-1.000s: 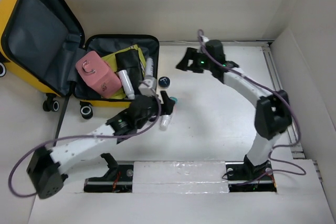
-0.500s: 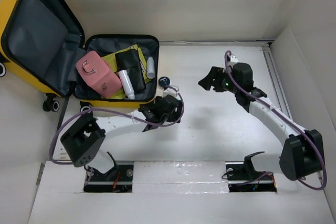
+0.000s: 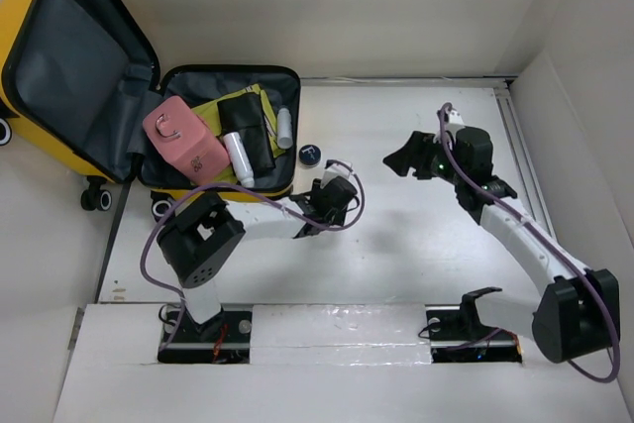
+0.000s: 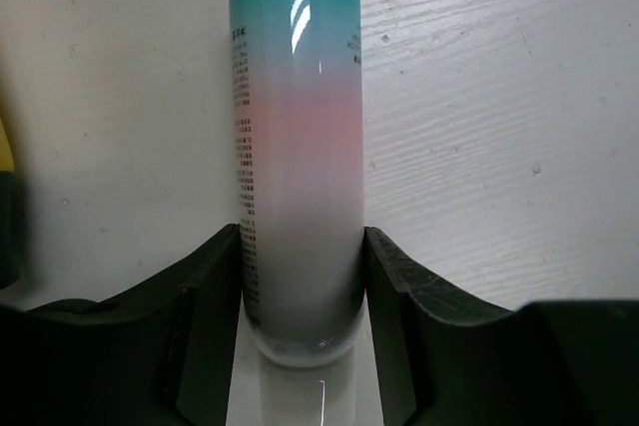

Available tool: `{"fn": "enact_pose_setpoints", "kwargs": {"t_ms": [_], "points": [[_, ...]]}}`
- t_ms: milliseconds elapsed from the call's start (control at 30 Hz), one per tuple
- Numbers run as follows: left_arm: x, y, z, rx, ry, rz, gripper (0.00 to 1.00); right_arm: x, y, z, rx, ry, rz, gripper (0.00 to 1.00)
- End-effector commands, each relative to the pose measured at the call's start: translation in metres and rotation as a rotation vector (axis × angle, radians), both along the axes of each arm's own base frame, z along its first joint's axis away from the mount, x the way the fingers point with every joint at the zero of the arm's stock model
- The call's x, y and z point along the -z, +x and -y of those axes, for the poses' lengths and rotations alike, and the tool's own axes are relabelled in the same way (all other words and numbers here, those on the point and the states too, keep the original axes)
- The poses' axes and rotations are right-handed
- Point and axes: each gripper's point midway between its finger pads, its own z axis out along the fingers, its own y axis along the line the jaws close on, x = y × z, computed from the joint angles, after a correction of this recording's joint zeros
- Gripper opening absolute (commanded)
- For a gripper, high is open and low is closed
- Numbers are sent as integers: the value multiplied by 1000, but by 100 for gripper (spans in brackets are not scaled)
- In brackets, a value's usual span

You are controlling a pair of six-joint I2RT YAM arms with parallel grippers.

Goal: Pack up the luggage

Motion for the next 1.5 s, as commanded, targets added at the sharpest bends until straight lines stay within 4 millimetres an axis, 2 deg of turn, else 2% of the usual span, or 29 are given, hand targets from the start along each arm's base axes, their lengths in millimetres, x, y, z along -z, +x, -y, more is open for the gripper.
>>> {"fn": "enact_pose_setpoints", "kwargs": {"t_ms": [0,67,100,167,200,233,333,400,433,533,567,633,700,767,800,833,867,900,933,1000,1033,1067,1133,1167,1233,1267,1300,1400,1467], "points": [[-21,12,9,-31,-14,61,14,-36,-4,7,-7,33,133,79],[-40,12,17,-23,-55,90,12,-40,-5,16,18,34,144,79],[-69,15,21,-24,-113,129,12,-42,-8,17,19,34,146,79],[-104,24,23,-42,-185,187,12,-46,-10,21,29,35,155,79],[-137,35,19,-69,-248,235,14,-46,-10,21,29,35,155,79],[-153,41,15,-83,-279,255,14,-46,-10,21,29,35,155,79],[-193,64,-12,-178,-340,329,15,-46,-10,21,29,35,155,79],[-209,78,-30,-240,-358,374,16,-42,-7,17,20,32,138,79],[-213,91,-51,-293,-357,391,18,-39,-6,14,17,29,130,79],[-220,114,-81,-362,-396,398,18,-31,-4,4,-8,15,110,78],[-220,127,-105,-415,-389,407,19,-31,-7,0,-22,16,110,78],[-218,139,-123,-462,-394,415,24,-24,0,-3,-3,-1,94,78],[-203,154,-142,-502,-366,383,58,-20,6,-12,-13,-19,89,78],[-195,163,-147,-533,-324,360,78,-22,14,-25,-14,-29,96,79],[-192,162,-153,-555,-301,358,82,-19,17,-31,-20,-36,87,79],[-192,162,-155,-568,-293,365,82,-3,25,-38,-27,-60,60,79],[-196,161,-156,-568,-303,377,82,-1,34,-43,-8,-71,68,79],[-198,153,-160,-567,-316,392,82,-7,38,-58,-37,-67,78,76],[-206,151,-160,-572,-356,421,82,14,47,-66,-43,-98,39,75],[-206,141,-158,-546,-392,413,82,11,65,-82,-48,-98,55,69],[-221,134,-157,-527,-430,440,82,16,69,-92,-64,-102,47,65],[-227,131,-155,-507,-456,451,82,39,78,-97,-72,-132,11,65],[-232,114,-147,-443,-523,445,82,39,90,-114,-105,-150,36,68],[-237,108,-139,-408,-553,459,82,60,93,-123,-130,-182,17,72],[-231,96,-134,-393,-568,450,82,59,102,-142,-174,-173,31,76],[-237,90,-133,-368,-589,453,82,67,101,-148,-192,-189,23,78],[-237,86,-132,-355,-596,451,82,82,105,-151,-195,-200,-1,82],[-247,77,-133,-334,-624,471,82,98,107,-165,-216,-222,-16,90],[-243,74,-132,-327,-636,464,82,98,110,-176,-227,-235,-9,93]]}}
